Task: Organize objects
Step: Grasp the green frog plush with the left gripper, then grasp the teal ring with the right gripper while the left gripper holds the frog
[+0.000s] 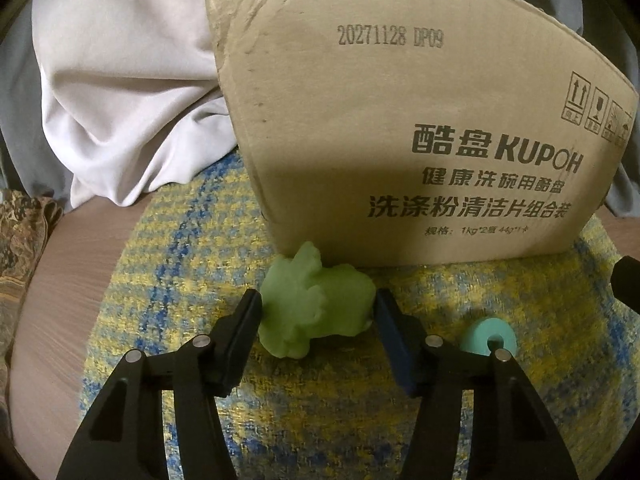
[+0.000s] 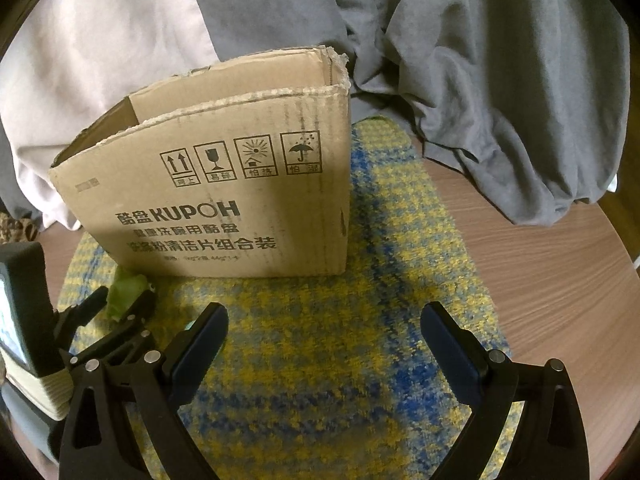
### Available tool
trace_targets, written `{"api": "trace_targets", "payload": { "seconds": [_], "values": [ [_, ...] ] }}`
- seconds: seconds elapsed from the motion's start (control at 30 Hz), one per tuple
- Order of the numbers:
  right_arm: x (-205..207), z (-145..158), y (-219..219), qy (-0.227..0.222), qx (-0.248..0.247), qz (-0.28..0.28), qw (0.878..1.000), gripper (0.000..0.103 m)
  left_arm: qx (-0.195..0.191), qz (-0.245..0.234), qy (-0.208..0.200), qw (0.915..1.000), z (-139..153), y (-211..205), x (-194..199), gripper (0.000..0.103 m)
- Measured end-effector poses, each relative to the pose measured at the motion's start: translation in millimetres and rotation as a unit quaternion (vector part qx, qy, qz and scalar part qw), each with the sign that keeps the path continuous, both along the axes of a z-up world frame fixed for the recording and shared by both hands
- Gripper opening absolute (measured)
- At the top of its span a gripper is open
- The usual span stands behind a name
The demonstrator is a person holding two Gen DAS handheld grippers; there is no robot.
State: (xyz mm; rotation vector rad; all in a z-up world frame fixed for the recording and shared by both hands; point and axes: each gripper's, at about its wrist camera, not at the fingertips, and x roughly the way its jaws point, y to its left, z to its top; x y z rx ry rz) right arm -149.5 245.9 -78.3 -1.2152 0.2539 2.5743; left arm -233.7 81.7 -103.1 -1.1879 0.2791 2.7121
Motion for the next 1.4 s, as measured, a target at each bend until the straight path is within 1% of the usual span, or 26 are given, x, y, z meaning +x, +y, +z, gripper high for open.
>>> {"api": "trace_targets", "payload": {
  "seconds": [0.13, 0.23, 0.33, 0.6, 0.83, 1.0, 1.03, 1.1, 1.17, 1.37, 1.4],
  "values": [
    [2.6, 1.6, -1.4, 0.002, 0.001, 0.002, 1.000, 0.097, 0.006, -0.001, -0.001, 1.0000, 4.4, -1.3, 1.2, 0.052],
    [3.7, 3.9, -5.5, 0.005, 0.004, 0.008, 1.000, 0.097, 0.013, -0.002, 0.000, 0.9999, 9.3, -4.8, 2.3, 0.046],
    [3.0, 6.3, -12.6, 0.008, 0.009, 0.016, 1.000, 0.097, 0.021, 0.001, 0.002, 0.9998, 15.1, -10.0, 6.1, 0.043],
    [-2.1, 6.9, -33.6, 0.007, 0.011, 0.031, 0.999, 0.097, 0.021, 0.001, 0.009, 0.9997, 18.8, -25.1, 13.7, 0.042],
    [-10.9, 4.4, -53.3, 0.001, 0.012, 0.052, 0.999, 0.097, 0.030, 0.026, 0.022, 0.9990, 27.7, -55.3, 25.3, 0.041],
    [-20.9, -4.4, -74.4, -0.015, 0.016, 0.074, 0.997, 0.097, 0.035, 0.046, 0.023, 0.9981, 32.3, -79.6, 30.3, 0.041],
    [-22.5, -5.9, -76.7, -0.017, 0.016, 0.076, 0.997, 0.096, 0.034, 0.049, 0.023, 0.9980, 32.7, -82.8, 31.1, 0.042],
    [-26.2, -10.6, -81.2, -0.025, 0.011, 0.082, 0.996, 0.090, 0.036, 0.054, 0.023, 0.9976, 33.2, -90.1, 31.9, 0.041],
    [-30.4, -15.9, -83.1, -0.036, 0.005, 0.086, 0.996, 0.077, 0.037, 0.057, 0.022, 0.9974, 34.3, -93.5, 35.6, 0.042],
    [-37.4, -28.6, -85.0, -0.058, 0.002, 0.087, 0.994, 0.063, 0.042, 0.056, 0.023, 0.9973, 34.8, -97.6, 38.7, 0.041],
    [-38.2, -30.5, -85.6, -0.062, 0.002, 0.088, 0.994, 0.062, 0.042, 0.057, 0.023, 0.9972, 34.9, -97.8, 39.0, 0.041]
  ]
}}
